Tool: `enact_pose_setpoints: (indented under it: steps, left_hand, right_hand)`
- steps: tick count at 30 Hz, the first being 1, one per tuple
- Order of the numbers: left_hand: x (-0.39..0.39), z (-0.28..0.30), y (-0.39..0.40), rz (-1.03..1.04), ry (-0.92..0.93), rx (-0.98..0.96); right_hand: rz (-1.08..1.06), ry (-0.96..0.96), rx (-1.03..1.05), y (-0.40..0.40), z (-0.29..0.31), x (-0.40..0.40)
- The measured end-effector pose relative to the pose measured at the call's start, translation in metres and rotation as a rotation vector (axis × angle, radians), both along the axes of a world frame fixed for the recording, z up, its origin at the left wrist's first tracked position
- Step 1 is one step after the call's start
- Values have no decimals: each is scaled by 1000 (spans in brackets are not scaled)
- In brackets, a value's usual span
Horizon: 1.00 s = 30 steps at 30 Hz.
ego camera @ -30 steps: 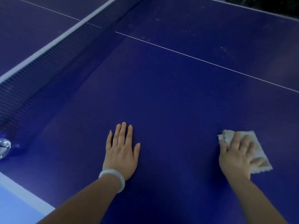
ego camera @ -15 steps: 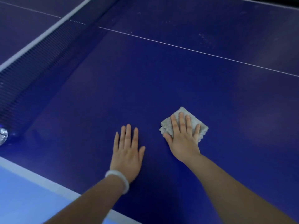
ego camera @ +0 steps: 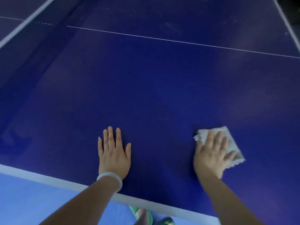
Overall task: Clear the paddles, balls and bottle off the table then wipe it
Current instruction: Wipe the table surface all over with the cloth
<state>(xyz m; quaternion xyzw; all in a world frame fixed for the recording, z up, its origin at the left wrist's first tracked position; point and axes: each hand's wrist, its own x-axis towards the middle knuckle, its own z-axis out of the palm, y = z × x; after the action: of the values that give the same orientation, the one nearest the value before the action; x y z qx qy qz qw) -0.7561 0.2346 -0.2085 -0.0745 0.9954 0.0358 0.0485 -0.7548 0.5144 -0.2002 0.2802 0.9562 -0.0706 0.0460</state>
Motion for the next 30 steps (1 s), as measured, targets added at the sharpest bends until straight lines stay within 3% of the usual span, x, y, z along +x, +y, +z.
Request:
enact_pose_setpoints:
  steps: [2, 4, 6, 8, 11, 13, 15, 21, 30]
  left_hand:
    - [-1, 0, -1, 14, 11, 4]
    - [-1, 0, -2, 20, 16, 10]
    - [-1, 0, -3, 21, 18, 14]
    - [0, -1, -3, 22, 18, 15]
    - [-1, -2, -3, 19, 28, 30]
    - [-1, -3, -3, 17, 27, 32]
    - [-1, -2, -3, 14, 29, 29]
    - [1, 2, -4, 11, 29, 50]
    - [3, 2, -11, -84, 28, 210]
  right_hand:
    - [184, 87, 3, -48, 2, 14]
    - [589, 74, 5, -83, 0, 40]
    - [827, 34, 20, -77, -5, 60]
    - [781, 45, 72, -45, -11, 70]
    - [393, 22, 84, 3, -7, 83]
    - [160, 0, 36, 2, -2, 84]
    - [58, 24, -7, -32, 6, 81]
    - [545, 62, -45, -126, 3, 102]
    - [382, 37, 47, -100, 2, 124]
